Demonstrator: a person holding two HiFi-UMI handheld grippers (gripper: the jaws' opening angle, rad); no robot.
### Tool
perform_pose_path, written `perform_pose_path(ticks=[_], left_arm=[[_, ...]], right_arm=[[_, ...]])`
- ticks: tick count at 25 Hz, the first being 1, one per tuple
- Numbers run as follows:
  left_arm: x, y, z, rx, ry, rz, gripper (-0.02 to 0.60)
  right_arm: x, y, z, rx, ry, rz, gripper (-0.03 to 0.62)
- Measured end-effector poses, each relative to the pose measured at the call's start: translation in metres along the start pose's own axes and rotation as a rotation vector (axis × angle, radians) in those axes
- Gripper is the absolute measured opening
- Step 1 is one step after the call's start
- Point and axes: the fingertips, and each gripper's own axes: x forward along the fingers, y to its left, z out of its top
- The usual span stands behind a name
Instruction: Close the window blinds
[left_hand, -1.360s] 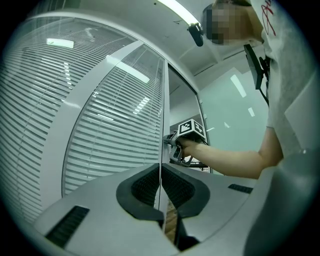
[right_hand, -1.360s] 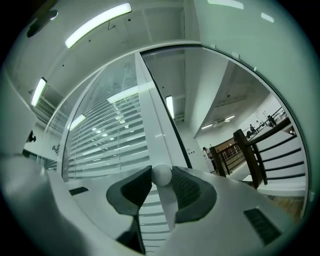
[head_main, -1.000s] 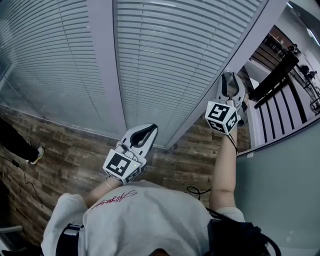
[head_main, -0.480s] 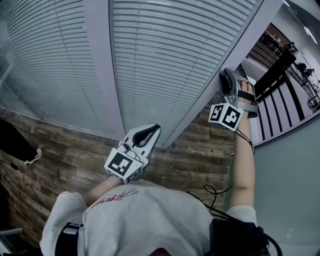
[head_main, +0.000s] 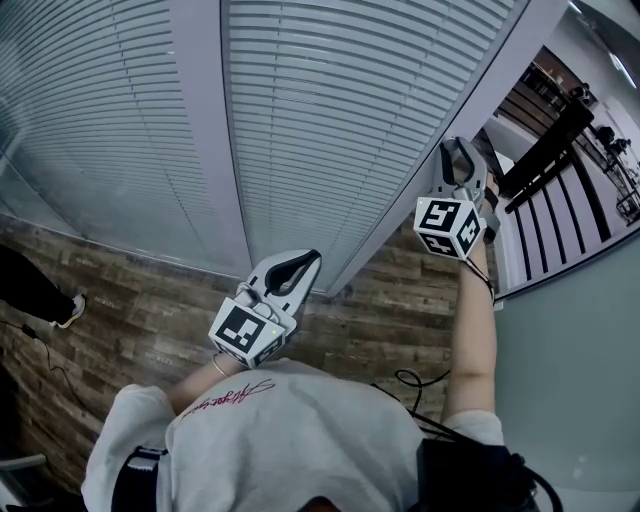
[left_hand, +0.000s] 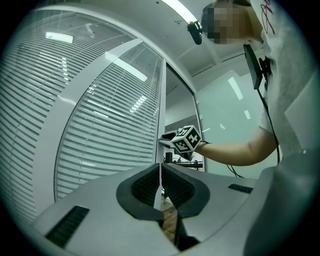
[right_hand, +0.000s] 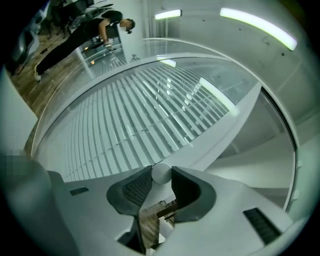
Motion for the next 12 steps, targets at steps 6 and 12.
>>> perform_pose_path(ticks=[6,12], left_arm=[[-0.0038,-0.0026,0.0024,-0.019,0.010,0.007,0.020],[-0.0011,-0.0041,0.0037,-0.022,0.006,0.001,0.020]], right_arm=[[-0.0027,-0.0029,-0.0022,0.264,0.000,-0.034,0.132],[-0.0014,-0.0038,-0.0047,0.578,-0.004,-0.063,0.132]])
